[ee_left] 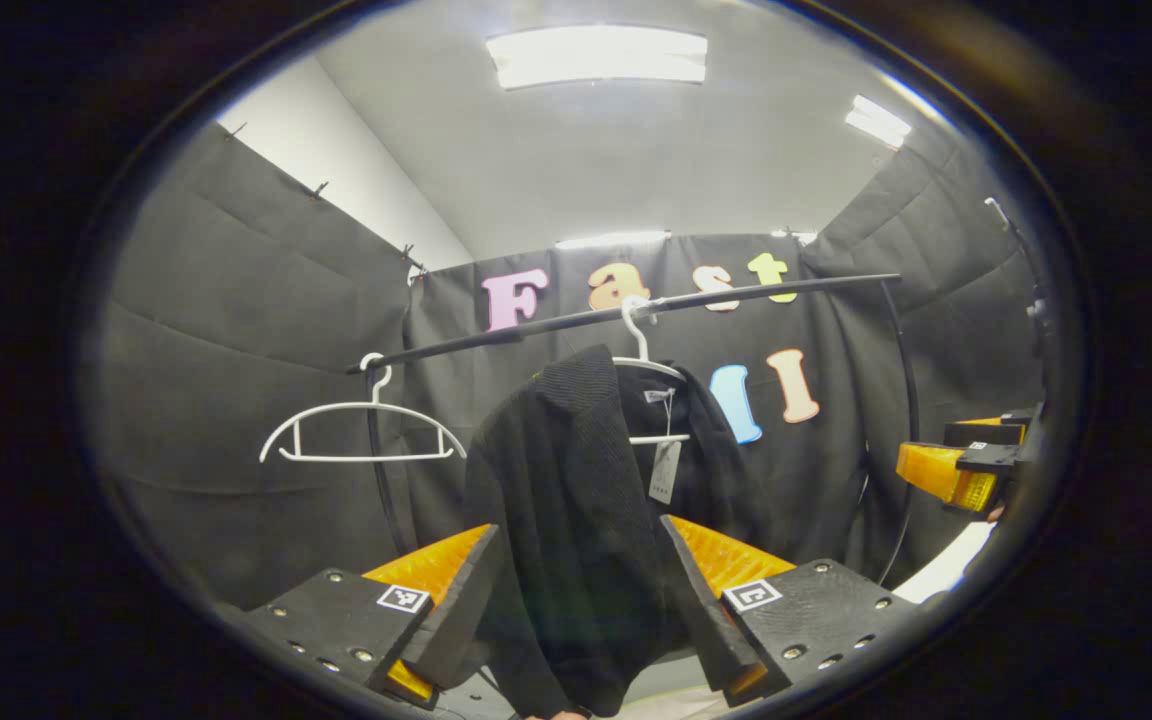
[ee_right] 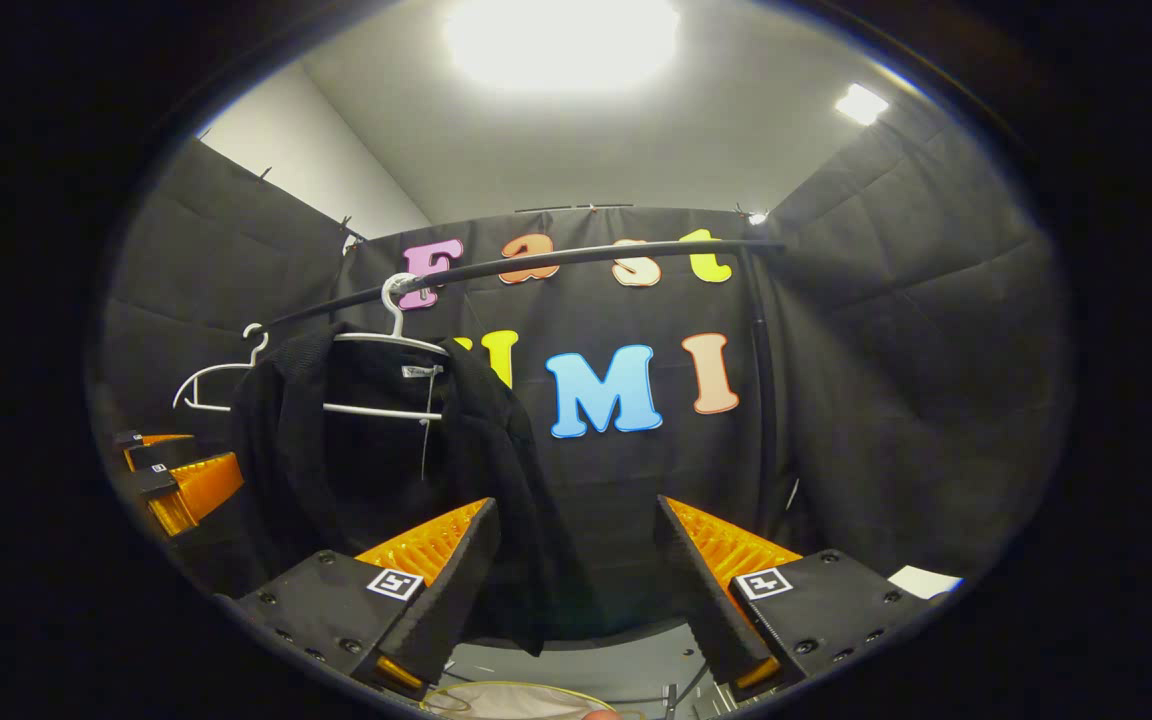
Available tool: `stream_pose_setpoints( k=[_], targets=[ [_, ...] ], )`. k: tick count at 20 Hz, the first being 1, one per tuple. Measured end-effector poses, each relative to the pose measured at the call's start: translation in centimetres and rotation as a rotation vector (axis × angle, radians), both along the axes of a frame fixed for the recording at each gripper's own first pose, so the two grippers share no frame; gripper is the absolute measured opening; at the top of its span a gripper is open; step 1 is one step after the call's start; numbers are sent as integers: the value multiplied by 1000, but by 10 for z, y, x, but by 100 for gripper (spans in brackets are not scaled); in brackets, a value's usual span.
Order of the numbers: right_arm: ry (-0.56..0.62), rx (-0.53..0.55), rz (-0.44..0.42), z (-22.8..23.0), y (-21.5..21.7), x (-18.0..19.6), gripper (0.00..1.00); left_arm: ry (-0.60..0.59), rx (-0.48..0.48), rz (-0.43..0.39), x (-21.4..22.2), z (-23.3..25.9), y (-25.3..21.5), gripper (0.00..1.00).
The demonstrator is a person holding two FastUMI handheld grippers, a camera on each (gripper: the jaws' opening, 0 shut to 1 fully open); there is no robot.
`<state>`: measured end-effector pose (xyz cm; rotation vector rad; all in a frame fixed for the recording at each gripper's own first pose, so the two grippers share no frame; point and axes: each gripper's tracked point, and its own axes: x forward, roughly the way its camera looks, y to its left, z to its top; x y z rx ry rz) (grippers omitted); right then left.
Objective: Grasp the clothes on the hanger with both hands and then place them into the laundry hamper below.
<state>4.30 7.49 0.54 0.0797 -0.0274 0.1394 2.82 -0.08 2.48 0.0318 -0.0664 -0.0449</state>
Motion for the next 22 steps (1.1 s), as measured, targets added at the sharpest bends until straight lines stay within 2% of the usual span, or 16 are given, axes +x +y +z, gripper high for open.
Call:
stream_pose_setpoints(
  k=[8, 10, 11, 14, 15, 19, 21, 22],
  targets=[
    [36, 38, 184, -7, 37, 67, 97, 2, 26, 87, 45, 3, -20, 91],
    [44, 39, 225, -10, 45, 82, 95, 9, 32, 109, 56, 0, -25, 91],
    [46, 42, 243, -11, 49, 90, 98, 13, 36, 120, 61, -1, -26, 91],
    [40, 54, 304, -12, 62, 109, 95, 22, 56, 151, 73, -3, -31, 91],
    [39, 56, 324, -12, 66, 115, 98, 23, 59, 162, 79, -4, -31, 91],
    [55, 63, 393, -17, 86, 143, 92, 40, 67, 192, 97, -11, -34, 91],
    [56, 63, 417, -20, 95, 156, 96, 50, 73, 203, 104, -12, -36, 91],
    [57, 61, 427, -21, 99, 162, 92, 56, 76, 206, 110, -15, -37, 91]
  ],
)
